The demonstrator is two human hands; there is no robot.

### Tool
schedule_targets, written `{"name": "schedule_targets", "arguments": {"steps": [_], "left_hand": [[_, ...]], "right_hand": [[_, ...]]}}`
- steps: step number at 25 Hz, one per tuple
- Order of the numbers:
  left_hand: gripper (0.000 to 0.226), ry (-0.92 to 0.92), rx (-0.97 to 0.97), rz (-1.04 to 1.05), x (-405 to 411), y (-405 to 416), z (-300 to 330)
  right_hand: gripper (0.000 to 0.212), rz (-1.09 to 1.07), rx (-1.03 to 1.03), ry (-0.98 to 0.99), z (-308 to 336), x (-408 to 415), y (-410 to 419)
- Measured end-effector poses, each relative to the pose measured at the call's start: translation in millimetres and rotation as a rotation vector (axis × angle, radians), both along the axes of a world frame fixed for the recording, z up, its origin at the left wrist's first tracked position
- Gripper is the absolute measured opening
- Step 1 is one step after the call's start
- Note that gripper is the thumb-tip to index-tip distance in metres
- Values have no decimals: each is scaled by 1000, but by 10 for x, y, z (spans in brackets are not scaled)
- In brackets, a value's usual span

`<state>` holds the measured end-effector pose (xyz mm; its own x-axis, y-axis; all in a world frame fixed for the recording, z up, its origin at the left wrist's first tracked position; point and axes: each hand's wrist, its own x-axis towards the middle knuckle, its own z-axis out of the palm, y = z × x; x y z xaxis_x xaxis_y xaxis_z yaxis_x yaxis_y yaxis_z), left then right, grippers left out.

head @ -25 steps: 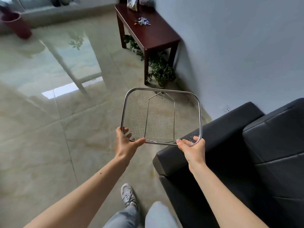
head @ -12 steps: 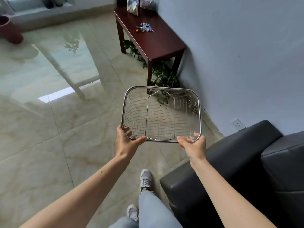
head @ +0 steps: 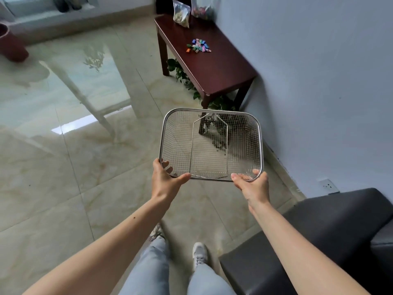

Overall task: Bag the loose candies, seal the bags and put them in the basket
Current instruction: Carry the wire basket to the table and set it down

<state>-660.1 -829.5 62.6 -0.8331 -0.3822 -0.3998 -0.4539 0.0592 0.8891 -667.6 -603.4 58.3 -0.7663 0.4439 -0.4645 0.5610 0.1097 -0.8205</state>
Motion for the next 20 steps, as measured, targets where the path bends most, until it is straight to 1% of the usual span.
{"name": "schedule_targets", "arguments": {"steps": [6, 9, 15, 18, 20], "left_hand": [[74, 14, -13, -95, -855, -767, 50], [74, 0, -31, -132, -1231, -1047, 72], [75, -4, -68, -184, -2019, -1249, 62], [72, 9, -86, -196, -2533, -1264, 77], [73, 5, -84, -209, -2828, -1263, 106]], "right_hand": [[75, -113, -52, 15, -18, -667, -778], [71, -145, -57, 16, -112, -957, -1032], [70, -191, 0, -2, -342, -1658, -1173], [71, -218, -33, 38, -132, -2128, -1275], [67, -226, -59, 59, -39, -2409, -1306]]}}
